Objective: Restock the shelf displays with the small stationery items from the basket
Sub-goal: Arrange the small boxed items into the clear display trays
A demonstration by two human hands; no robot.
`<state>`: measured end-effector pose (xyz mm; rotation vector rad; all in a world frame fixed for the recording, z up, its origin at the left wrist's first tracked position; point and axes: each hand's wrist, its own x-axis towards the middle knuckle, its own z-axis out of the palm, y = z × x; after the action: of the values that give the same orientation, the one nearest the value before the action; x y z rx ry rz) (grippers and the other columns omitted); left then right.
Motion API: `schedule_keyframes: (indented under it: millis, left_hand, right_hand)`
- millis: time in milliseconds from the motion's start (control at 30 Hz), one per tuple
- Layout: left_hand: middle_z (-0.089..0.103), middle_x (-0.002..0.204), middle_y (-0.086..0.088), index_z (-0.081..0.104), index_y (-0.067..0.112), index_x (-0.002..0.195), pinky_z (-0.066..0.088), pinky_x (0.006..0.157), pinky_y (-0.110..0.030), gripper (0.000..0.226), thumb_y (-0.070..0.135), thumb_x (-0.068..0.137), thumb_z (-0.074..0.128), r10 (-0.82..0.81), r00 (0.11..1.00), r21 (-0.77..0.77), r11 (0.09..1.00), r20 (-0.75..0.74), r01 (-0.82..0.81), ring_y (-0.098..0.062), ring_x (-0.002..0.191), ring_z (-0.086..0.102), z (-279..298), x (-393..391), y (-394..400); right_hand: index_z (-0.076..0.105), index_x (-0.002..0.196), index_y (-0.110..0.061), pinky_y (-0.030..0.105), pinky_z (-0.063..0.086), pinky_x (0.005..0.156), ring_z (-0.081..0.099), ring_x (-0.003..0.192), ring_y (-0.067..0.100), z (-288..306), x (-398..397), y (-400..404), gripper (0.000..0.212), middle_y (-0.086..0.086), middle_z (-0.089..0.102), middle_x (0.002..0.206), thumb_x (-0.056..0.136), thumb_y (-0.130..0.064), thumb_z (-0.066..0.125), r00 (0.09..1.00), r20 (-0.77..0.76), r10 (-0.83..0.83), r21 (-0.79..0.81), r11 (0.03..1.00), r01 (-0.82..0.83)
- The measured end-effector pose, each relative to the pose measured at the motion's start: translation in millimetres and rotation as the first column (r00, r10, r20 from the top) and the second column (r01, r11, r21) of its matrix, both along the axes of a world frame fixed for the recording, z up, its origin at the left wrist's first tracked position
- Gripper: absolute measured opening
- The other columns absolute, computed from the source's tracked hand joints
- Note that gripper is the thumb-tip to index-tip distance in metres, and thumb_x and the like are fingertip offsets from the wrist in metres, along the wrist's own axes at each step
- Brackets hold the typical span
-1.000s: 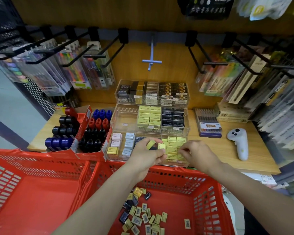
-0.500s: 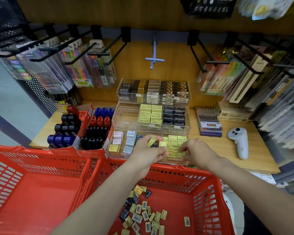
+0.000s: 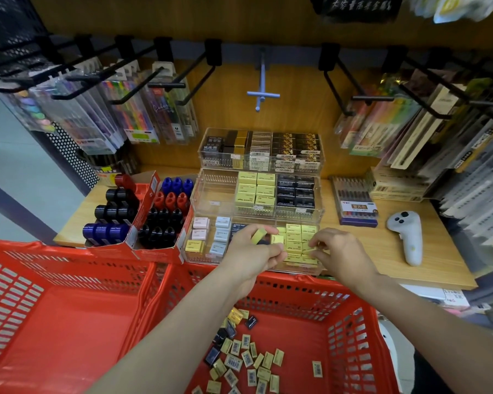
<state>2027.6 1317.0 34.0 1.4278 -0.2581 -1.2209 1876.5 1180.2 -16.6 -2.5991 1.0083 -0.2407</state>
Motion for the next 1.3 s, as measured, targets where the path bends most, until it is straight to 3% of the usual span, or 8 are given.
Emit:
schedule_keyframes:
  millis: [333,600,733,867,1033,1167,1233,1300]
  left_hand:
    - [0.054,0.117,-0.023,0.065,0.011,0.099,0.058,0.07,-0.023,0.026,-0.012,0.086,0.065,-0.019,1.0,-0.001,1.0,0.012,0.019,-0.026,0.083,0.07,1,-4,1]
    - [0.055,0.122,-0.025,0.066,0.009,0.098,0.058,0.069,-0.024,0.026,-0.013,0.085,0.066,-0.019,1.0,0.002,1.0,-0.004,0.019,-0.026,0.082,0.068,1,-6,2]
    - [0.057,0.11,-0.018,0.066,0.008,0.099,0.058,0.067,-0.023,0.022,-0.008,0.085,0.069,0.014,0.999,0.011,1.0,-0.047,-0.013,-0.026,0.086,0.066,-2,-5,1]
    - [0.062,0.104,-0.017,0.066,0.005,0.095,0.059,0.065,-0.027,0.011,-0.002,0.087,0.069,0.11,0.98,0.018,0.994,-0.166,-0.108,-0.025,0.089,0.063,-4,-4,0]
    - [0.063,0.111,-0.019,0.064,0.004,0.095,0.06,0.071,-0.03,0.007,0.0,0.091,0.066,0.026,0.994,-0.007,1.0,-0.103,-0.027,-0.029,0.104,0.066,2,-4,2]
    - [0.064,0.116,-0.016,0.062,0.001,0.106,0.06,0.076,-0.033,0.016,0.001,0.091,0.066,-0.081,0.992,-0.028,0.996,-0.101,0.079,-0.026,0.104,0.067,5,-3,6]
    - [0.063,0.105,-0.015,0.062,0.003,0.107,0.06,0.076,-0.033,0.016,0.002,0.092,0.065,-0.068,0.995,-0.003,0.998,-0.071,0.068,-0.022,0.095,0.065,3,-2,7]
    - [0.059,0.094,-0.013,0.062,0.006,0.104,0.06,0.07,-0.028,0.012,0.003,0.092,0.065,-0.019,0.999,0.052,0.998,-0.035,0.021,-0.02,0.085,0.061,2,1,9]
  right_hand:
    - [0.071,0.089,-0.024,0.031,0.038,0.089,0.055,0.104,0.017,-5,1,4,0.014,-0.01,0.065,0.102,0.081,-0.033,0.077,0.993,-0.093,-0.072,-0.205,0.977,0.052]
    - [0.07,0.112,-0.032,0.037,0.033,0.092,0.051,0.113,0.017,-8,8,9,0.03,-0.01,0.062,0.121,0.085,-0.044,0.069,0.959,-0.245,-0.139,-0.329,0.943,0.052]
    - [0.068,0.114,-0.027,0.032,0.047,0.092,0.058,0.104,0.012,2,6,13,0.032,-0.004,0.053,0.124,0.084,-0.032,0.076,0.989,0.086,-0.117,0.031,0.993,0.115]
    - [0.066,0.118,-0.029,0.012,0.049,0.052,0.067,0.08,-0.003,29,16,30,0.036,-0.005,0.061,0.12,0.086,-0.012,0.071,0.893,0.424,-0.154,0.572,0.809,-0.132]
    - [0.07,0.12,-0.02,0.017,0.053,0.077,0.068,0.089,0.007,47,21,43,0.036,-0.005,0.068,0.113,0.085,-0.01,0.074,0.898,0.436,-0.053,0.527,0.824,-0.207]
    - [0.07,0.114,-0.026,0.017,0.053,0.066,0.069,0.084,0.01,50,12,41,0.034,-0.004,0.07,0.103,0.085,-0.008,0.074,0.913,0.395,-0.098,0.602,0.779,-0.177]
    - [0.069,0.107,-0.032,0.028,0.059,0.07,0.072,0.081,0.014,50,9,35,0.031,-0.002,0.067,0.101,0.086,-0.009,0.073,0.919,0.346,-0.187,0.594,0.802,-0.06]
    - [0.069,0.097,-0.034,0.02,0.055,0.065,0.071,0.077,0.011,47,6,25,0.023,-0.005,0.064,0.098,0.087,-0.014,0.073,0.902,0.273,-0.335,0.54,0.829,0.144]
